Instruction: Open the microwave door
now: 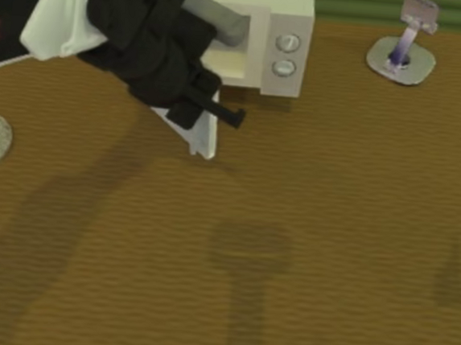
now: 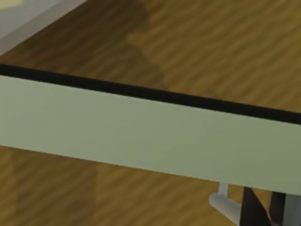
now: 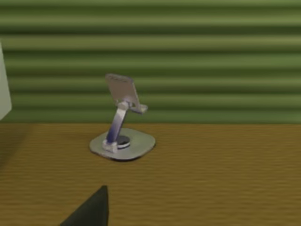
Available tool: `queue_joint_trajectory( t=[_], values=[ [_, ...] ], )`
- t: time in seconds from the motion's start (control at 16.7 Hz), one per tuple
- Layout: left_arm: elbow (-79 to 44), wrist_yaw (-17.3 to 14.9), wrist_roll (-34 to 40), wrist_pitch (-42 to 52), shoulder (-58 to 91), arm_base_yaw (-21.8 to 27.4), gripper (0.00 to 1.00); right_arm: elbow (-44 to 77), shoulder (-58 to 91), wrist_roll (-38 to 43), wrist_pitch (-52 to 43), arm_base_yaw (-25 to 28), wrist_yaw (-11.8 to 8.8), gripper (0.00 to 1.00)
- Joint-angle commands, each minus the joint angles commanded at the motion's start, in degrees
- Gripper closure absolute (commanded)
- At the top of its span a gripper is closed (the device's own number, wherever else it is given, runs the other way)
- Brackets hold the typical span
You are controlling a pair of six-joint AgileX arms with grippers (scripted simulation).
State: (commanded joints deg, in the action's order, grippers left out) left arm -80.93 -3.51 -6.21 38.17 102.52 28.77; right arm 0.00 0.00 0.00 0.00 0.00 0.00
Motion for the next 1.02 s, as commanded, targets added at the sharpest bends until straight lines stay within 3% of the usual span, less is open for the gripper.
queue_joint_trajectory(
  t=[0.24, 0.66, 1.02],
  values=[
    [0.52, -0.78, -0.63, 0.07, -0.11, -0.06, 1.00, 0.00, 0.00, 0.00, 0.00, 0.00, 0.00, 0.00],
    [3.83, -5.18, -9.10, 0.48, -3.29, -3.36, 1.00, 0.00, 0.00, 0.00, 0.00, 0.00, 0.00, 0.00],
    [3.87, -5.25, -9.22, 0.48, -3.34, -3.41, 1.00, 0.00, 0.00, 0.00, 0.00, 0.00, 0.00, 0.00]
  ],
)
